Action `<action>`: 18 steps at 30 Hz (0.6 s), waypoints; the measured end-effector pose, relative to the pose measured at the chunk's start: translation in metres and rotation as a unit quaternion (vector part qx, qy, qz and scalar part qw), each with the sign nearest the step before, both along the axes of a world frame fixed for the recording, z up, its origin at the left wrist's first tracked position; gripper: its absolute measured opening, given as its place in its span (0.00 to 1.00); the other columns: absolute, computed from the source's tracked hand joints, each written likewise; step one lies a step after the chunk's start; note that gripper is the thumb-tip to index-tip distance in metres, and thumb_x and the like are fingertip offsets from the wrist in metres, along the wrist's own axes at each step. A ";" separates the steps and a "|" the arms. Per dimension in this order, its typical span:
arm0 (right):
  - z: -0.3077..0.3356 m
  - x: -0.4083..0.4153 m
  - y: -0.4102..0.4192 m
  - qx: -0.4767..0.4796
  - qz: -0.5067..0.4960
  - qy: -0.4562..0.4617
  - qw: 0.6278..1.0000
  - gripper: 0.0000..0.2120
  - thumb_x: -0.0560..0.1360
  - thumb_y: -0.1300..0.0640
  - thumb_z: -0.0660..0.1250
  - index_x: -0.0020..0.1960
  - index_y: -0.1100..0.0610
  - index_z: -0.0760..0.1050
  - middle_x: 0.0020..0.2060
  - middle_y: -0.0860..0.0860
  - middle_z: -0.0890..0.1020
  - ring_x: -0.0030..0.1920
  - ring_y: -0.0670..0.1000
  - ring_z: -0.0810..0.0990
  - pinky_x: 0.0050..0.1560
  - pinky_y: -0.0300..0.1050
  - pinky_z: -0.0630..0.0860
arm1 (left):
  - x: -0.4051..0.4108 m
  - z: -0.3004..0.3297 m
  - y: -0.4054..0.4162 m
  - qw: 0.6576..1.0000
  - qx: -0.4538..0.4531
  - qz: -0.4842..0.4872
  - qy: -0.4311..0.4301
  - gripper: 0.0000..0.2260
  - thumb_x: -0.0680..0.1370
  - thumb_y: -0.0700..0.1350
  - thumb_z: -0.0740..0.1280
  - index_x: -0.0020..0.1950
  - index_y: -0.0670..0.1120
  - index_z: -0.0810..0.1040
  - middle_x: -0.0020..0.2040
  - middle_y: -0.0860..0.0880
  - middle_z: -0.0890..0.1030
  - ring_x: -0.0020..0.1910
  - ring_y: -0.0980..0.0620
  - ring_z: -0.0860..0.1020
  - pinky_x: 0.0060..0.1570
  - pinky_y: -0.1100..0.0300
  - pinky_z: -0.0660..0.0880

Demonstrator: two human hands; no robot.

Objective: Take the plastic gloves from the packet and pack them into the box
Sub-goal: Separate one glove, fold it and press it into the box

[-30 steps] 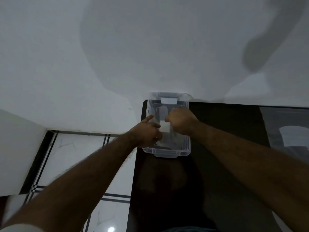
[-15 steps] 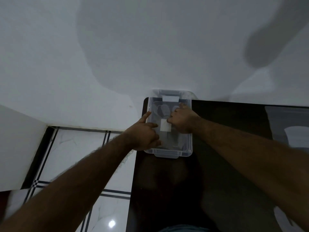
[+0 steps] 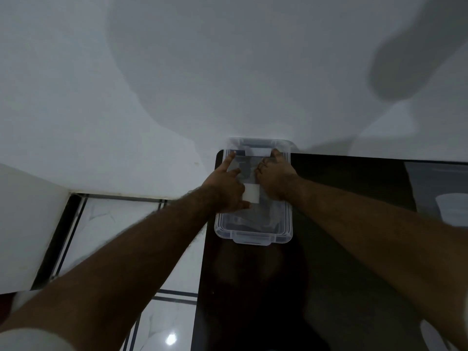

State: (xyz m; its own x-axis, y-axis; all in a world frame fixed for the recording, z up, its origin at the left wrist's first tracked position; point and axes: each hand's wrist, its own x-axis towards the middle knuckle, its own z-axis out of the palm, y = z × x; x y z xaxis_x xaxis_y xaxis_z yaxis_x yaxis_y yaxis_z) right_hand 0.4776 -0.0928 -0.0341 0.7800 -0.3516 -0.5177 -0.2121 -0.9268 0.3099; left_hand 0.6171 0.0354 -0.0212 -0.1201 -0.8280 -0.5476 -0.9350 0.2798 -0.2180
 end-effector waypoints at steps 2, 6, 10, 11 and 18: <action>0.001 -0.001 0.002 0.002 -0.012 -0.009 1.000 0.35 0.82 0.42 0.64 0.83 0.57 0.61 0.82 0.58 0.66 0.83 0.59 0.60 0.82 0.68 0.43 | 0.002 -0.003 -0.004 1.000 0.001 0.010 -0.005 0.37 0.83 0.72 0.45 0.70 0.52 0.83 0.73 0.51 0.81 0.85 0.44 0.61 0.75 0.28 0.24; 0.006 -0.006 0.006 -0.011 -0.022 -0.023 0.999 0.34 0.82 0.42 0.63 0.82 0.59 0.62 0.82 0.61 0.64 0.83 0.61 0.59 0.82 0.68 0.45 | 0.001 -0.001 -0.009 1.000 -0.018 0.013 -0.011 0.34 0.85 0.70 0.48 0.69 0.50 0.83 0.72 0.49 0.82 0.85 0.44 0.62 0.75 0.30 0.24; -0.001 -0.006 0.004 -0.016 -0.063 -0.004 0.998 0.27 0.82 0.42 0.63 0.75 0.57 0.73 0.74 0.58 0.77 0.77 0.59 0.70 0.81 0.69 0.44 | -0.001 0.010 -0.015 0.997 -0.066 0.032 0.012 0.25 0.86 0.63 0.56 0.70 0.48 0.81 0.71 0.48 0.83 0.84 0.42 0.64 0.79 0.31 0.30; -0.004 -0.005 0.003 -0.009 -0.071 0.004 0.997 0.26 0.81 0.41 0.64 0.73 0.56 0.75 0.72 0.56 0.79 0.77 0.58 0.71 0.81 0.69 0.43 | 0.000 0.012 -0.017 0.997 -0.069 0.040 0.011 0.25 0.86 0.63 0.56 0.70 0.48 0.81 0.71 0.48 0.83 0.84 0.42 0.64 0.79 0.30 0.31; -0.016 0.001 -0.008 0.005 -0.079 -0.017 0.997 0.28 0.78 0.40 0.69 0.73 0.53 0.74 0.74 0.55 0.78 0.78 0.58 0.70 0.81 0.68 0.42 | 0.012 -0.012 -0.031 0.993 -0.045 0.103 0.034 0.40 0.79 0.74 0.51 0.84 0.52 0.67 0.83 0.47 0.69 0.87 0.41 0.52 0.77 0.31 0.25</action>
